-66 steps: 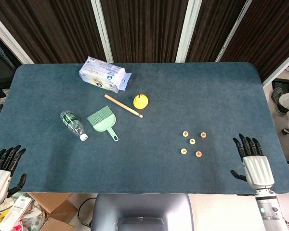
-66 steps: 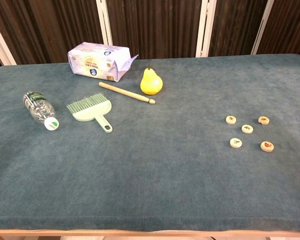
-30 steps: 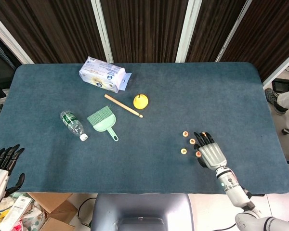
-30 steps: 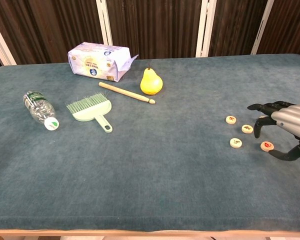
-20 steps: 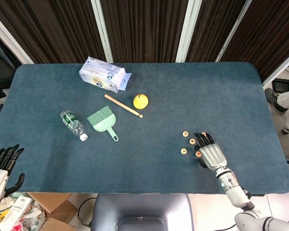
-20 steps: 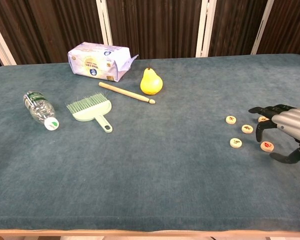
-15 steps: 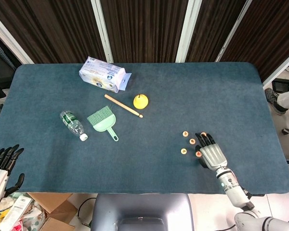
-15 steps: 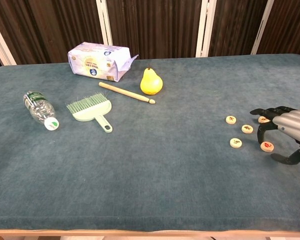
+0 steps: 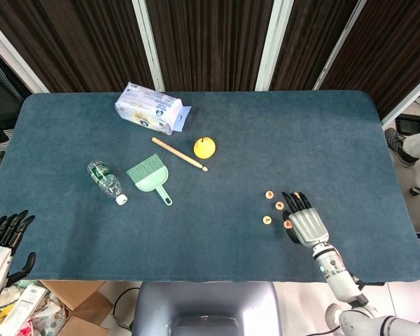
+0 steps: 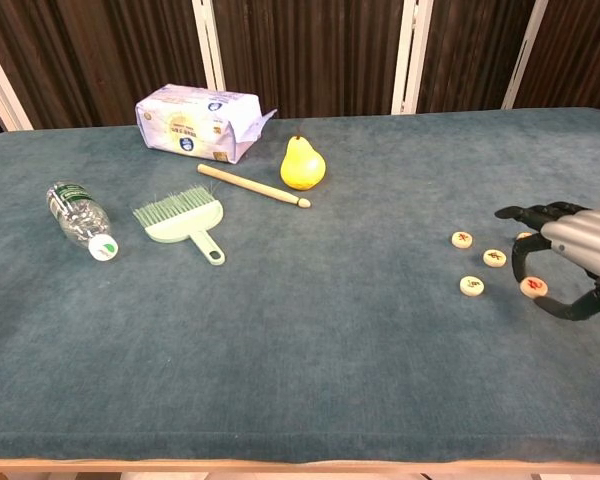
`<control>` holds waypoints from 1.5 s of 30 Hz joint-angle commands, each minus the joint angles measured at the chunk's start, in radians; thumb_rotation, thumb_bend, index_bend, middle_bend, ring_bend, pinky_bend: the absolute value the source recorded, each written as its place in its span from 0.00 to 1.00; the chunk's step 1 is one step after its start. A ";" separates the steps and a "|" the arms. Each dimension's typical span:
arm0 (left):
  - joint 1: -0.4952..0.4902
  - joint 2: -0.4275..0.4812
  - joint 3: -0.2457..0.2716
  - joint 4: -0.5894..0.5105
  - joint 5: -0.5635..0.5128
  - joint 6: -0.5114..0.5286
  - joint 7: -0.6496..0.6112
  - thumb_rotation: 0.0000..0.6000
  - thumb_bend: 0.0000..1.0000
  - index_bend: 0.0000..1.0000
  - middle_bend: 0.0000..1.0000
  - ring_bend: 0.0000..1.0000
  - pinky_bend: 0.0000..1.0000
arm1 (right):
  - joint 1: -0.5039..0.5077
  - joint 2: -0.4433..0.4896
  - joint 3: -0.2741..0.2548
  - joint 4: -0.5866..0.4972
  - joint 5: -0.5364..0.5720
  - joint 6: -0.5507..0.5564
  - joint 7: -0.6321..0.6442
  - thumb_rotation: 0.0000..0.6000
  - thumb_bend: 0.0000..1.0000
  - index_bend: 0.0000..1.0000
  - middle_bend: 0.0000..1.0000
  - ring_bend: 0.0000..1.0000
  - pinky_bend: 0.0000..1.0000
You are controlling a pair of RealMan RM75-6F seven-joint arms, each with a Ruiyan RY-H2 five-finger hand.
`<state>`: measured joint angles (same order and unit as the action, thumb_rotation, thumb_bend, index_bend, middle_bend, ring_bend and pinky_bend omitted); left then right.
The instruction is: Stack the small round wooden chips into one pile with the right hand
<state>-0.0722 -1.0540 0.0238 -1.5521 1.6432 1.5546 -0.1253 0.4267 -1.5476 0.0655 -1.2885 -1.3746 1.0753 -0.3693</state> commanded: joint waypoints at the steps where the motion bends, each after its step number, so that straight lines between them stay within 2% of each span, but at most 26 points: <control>1: -0.001 0.000 0.000 0.001 0.000 -0.002 -0.001 1.00 0.50 0.00 0.00 0.00 0.00 | 0.013 0.000 0.016 -0.024 -0.016 0.019 0.003 1.00 0.52 0.61 0.03 0.00 0.00; 6: -0.002 0.000 -0.003 0.000 -0.005 -0.004 0.001 1.00 0.50 0.00 0.00 0.00 0.00 | 0.058 -0.017 0.038 -0.049 -0.040 0.012 -0.024 1.00 0.52 0.61 0.03 0.00 0.00; 12: 0.007 0.006 0.000 0.000 -0.006 0.008 -0.004 1.00 0.50 0.00 0.00 0.00 0.00 | 0.097 -0.044 0.049 -0.053 0.010 -0.048 -0.096 1.00 0.52 0.60 0.03 0.00 0.00; 33: 0.003 0.008 0.000 0.000 0.000 0.005 -0.017 1.00 0.50 0.00 0.00 0.00 0.00 | 0.105 -0.065 0.024 -0.010 0.058 -0.057 -0.130 1.00 0.52 0.59 0.03 0.00 0.00; 45: 0.007 0.008 0.001 -0.003 0.004 0.011 -0.012 1.00 0.50 0.00 0.00 0.00 0.00 | 0.110 -0.061 0.019 -0.024 0.076 -0.060 -0.140 1.00 0.52 0.50 0.03 0.00 0.00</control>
<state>-0.0652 -1.0464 0.0251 -1.5549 1.6482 1.5667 -0.1372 0.5365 -1.6083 0.0842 -1.3129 -1.2987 1.0152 -0.5093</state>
